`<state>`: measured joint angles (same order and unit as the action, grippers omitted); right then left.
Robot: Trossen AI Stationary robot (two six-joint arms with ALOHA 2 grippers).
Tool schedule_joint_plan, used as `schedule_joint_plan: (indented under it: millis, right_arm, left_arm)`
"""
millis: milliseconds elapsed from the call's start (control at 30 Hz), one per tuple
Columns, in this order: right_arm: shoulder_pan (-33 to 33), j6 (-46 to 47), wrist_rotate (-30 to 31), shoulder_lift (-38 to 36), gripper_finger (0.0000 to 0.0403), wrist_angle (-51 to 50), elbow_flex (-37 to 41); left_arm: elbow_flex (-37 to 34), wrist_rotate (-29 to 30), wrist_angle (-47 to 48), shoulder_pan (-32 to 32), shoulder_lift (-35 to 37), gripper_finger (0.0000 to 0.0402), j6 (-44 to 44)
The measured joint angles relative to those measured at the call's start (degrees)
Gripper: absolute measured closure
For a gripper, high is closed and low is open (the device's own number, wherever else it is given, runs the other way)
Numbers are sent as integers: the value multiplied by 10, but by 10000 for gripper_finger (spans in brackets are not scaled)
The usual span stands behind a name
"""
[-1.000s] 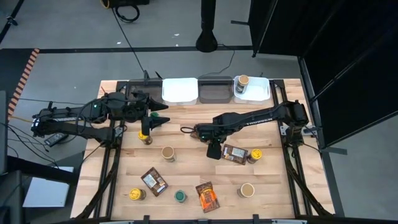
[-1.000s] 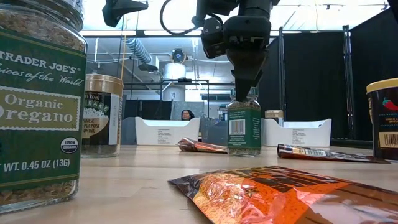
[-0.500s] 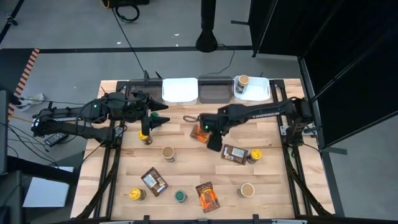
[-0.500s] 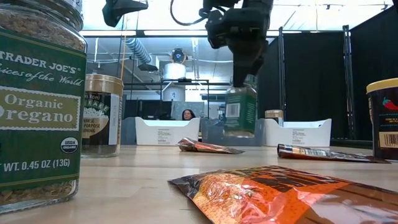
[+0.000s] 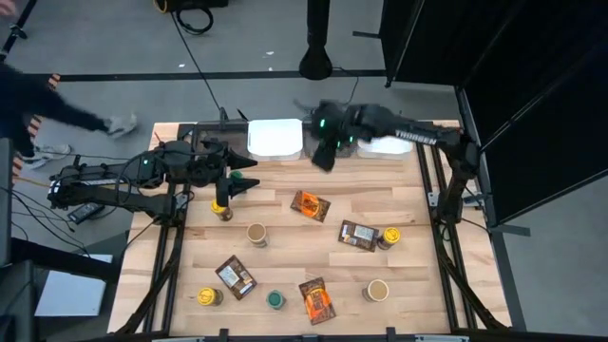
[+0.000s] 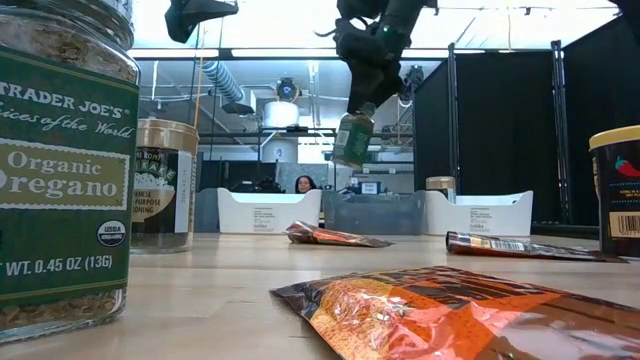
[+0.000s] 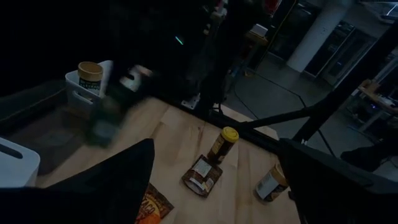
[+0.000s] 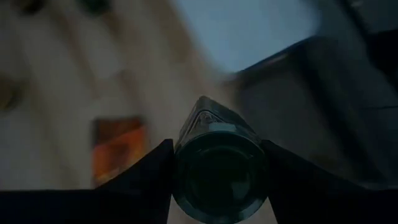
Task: Sort spices by type
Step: Put the middle right green seasoning bottle into the right black bin
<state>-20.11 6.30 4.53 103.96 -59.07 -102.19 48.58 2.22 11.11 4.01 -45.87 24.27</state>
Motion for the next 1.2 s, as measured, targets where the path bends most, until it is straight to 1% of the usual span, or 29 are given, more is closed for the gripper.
schedule_joint_plan:
  millis: [100,233,333,567,633,733,1033,1067,1200]
  right_arm:
    - [-42,-15,6,0,192,19,-8]
    - [-84,-33,0,0,192,36,-9]
    - [-104,-47,-1,4,192,44,-9]
    - [-133,-62,-33,34,192,33,-17]
    - [-138,-69,-36,53,192,16,-39]
    - [-145,-79,-38,88,192,-16,-93]
    - [-153,-107,-42,240,192,-138,-321]
    - [-153,-109,-42,253,192,-146,-330]
    - [-158,-109,-49,266,192,-156,-302]
  left_arm:
    - [0,0,-6,0,0,53,-1]
    - [0,0,-10,1,0,53,-1]
    - [0,0,-10,1,0,53,-1]
    - [0,1,-10,1,0,53,-1]
    - [1,1,-10,1,0,53,-1]
    - [1,2,-10,1,0,53,-1]
    - [1,5,-9,1,0,53,0]
    - [1,5,-10,1,0,53,0]
    - [1,5,-9,1,0,53,0]
